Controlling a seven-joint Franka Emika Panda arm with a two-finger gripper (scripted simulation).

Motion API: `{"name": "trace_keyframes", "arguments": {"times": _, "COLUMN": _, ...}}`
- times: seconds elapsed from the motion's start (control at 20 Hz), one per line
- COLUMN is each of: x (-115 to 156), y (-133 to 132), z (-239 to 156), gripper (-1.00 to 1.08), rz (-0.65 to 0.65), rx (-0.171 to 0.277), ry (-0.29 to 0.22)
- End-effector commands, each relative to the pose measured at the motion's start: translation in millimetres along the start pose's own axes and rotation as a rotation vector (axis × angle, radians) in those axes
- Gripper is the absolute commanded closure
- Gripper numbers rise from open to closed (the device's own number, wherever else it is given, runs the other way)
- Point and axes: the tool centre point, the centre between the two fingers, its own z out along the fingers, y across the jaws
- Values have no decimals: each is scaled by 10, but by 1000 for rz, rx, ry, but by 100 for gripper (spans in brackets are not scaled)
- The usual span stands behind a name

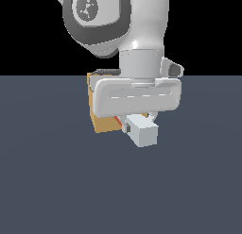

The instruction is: Insert the peg into the horizontal hole in a box.

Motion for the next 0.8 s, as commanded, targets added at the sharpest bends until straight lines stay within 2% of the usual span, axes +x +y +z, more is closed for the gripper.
{"name": "trace_keyframes", "arguments": {"times": 0.0, "x": 132, "y": 13, "z": -24, "gripper": 108, "rz": -2, "rx": -4, "ry": -1}}
{"name": "trace_keyframes", "arguments": {"times": 0.45, "x": 821, "y": 11, "z": -33, "gripper": 108, "rz": -2, "rx": -6, "ry": -2}}
{"name": "trace_keyframes", "arguments": {"times": 0.75, "x": 976, "y": 16, "z": -38, "gripper": 108, "rz": -2, "rx": -7, "ry": -2}}
